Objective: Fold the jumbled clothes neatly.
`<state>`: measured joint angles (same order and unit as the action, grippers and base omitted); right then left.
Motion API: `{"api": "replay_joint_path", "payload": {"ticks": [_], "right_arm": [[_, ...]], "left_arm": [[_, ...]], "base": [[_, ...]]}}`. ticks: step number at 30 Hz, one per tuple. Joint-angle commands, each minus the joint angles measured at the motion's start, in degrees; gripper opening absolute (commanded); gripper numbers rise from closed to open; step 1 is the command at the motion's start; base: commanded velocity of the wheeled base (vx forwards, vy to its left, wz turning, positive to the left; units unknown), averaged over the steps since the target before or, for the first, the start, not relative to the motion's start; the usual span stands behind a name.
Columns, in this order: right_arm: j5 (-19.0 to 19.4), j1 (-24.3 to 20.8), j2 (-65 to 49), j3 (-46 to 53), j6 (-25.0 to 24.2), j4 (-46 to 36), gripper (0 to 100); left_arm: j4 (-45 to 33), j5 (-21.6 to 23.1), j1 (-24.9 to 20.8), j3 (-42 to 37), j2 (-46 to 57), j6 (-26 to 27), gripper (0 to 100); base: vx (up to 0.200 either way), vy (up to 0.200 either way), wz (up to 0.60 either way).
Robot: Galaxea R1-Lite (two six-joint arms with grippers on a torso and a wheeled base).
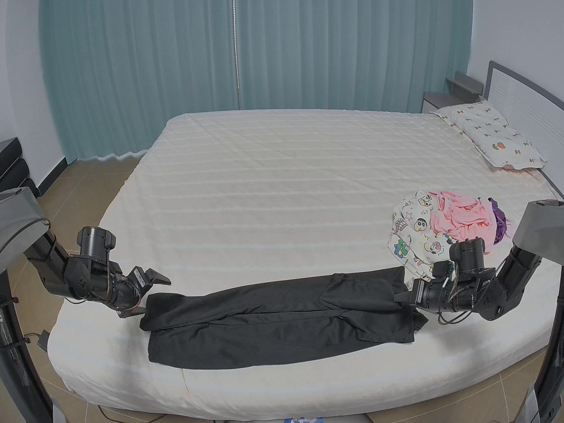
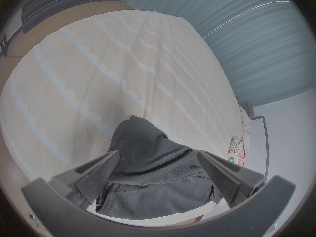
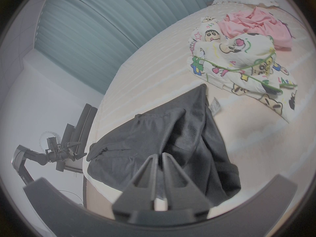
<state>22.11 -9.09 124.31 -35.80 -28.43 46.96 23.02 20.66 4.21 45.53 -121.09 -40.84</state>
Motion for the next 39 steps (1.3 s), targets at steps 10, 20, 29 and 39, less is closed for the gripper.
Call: {"api": "replay_joint_path", "payload": {"ticks": [10,20,29,39], "right_arm": [[-6.82,-3.56,-3.63,2.32,-11.65,0.85,100],[-19.13,-13.14,-5.48,3.72,-33.09,-1.34,100],[-20.88,-15.43,-3.46,1.7,-37.93,-4.68,100],[-25.28,-15.87,1.55,-3.31,-37.93,-5.12,100]], "left_arm": [[0.1,0.08,0.01,0.08,-0.55,-0.03,100],[-0.25,2.54,0.28,0.0,0.33,-0.29,100],[-0.08,2.63,0.45,0.0,0.24,-0.29,100],[0.01,2.63,0.63,0.08,0.06,-0.29,100]], "base": [[0.0,0.0,0.0],[0.0,0.0,0.0],[0.0,0.0,0.0],[0.0,0.0,0.0]]}}
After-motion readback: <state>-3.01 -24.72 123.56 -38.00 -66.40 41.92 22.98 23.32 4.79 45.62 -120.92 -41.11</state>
